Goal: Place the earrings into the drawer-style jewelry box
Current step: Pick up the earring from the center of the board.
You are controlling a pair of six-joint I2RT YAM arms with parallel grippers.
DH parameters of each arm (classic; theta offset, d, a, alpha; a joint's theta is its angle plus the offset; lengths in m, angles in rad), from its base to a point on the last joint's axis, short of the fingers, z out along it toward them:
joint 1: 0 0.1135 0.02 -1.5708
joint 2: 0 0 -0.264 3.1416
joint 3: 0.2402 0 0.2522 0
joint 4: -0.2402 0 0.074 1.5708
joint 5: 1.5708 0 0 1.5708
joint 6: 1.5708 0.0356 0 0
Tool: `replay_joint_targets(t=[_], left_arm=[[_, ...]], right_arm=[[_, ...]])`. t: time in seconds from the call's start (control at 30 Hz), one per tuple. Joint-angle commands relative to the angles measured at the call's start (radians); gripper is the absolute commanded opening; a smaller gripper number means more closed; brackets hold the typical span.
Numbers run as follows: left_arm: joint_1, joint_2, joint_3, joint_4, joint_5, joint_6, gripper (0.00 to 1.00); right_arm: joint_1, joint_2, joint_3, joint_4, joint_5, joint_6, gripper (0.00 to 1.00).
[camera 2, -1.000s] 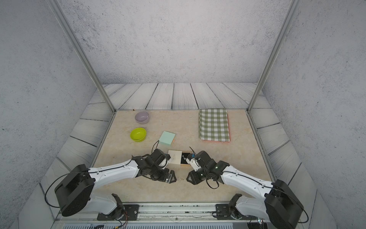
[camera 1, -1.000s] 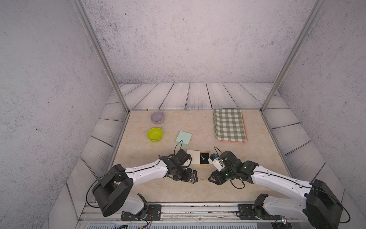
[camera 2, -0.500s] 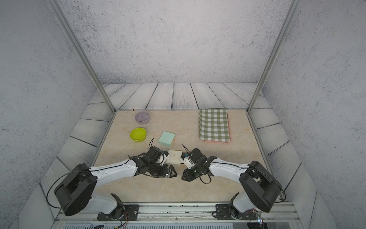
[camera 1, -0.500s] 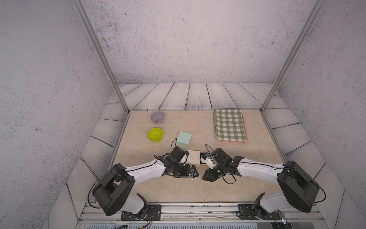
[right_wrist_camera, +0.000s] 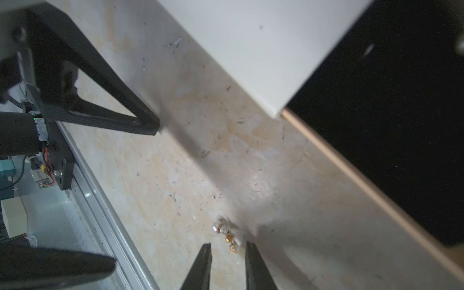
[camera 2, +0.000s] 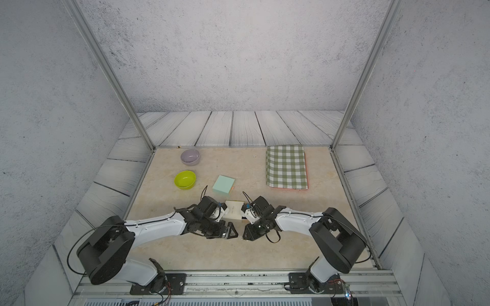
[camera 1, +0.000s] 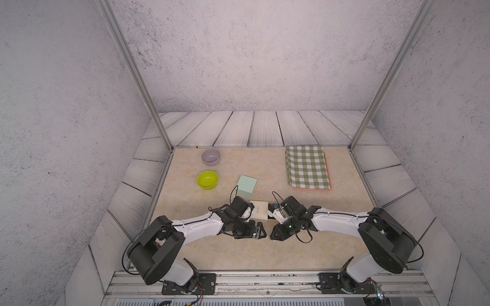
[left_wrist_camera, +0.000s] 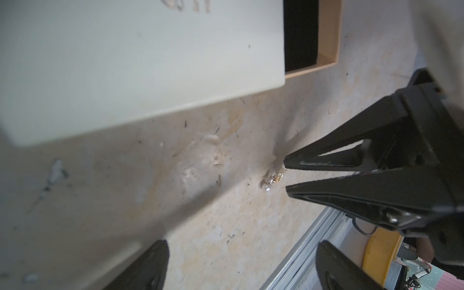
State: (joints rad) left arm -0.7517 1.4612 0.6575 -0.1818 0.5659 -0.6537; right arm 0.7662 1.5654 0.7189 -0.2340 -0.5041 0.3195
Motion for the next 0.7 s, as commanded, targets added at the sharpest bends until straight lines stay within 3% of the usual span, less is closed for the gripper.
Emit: replay_joint_targets(t=[0.0, 0.67], left_arm=[[0.009, 0.015, 0.019, 0.008, 0.008, 0.017, 0.95], [0.011, 0.004, 0.021, -0.004, 0.010, 0.024, 0.95]], right_arm=[[-0.003, 0.020, 0.023, 0.001, -0.031, -0.008, 0.27], [-0.032, 0.068, 0.017, 0.056, -0.082, 0.028, 0.20]])
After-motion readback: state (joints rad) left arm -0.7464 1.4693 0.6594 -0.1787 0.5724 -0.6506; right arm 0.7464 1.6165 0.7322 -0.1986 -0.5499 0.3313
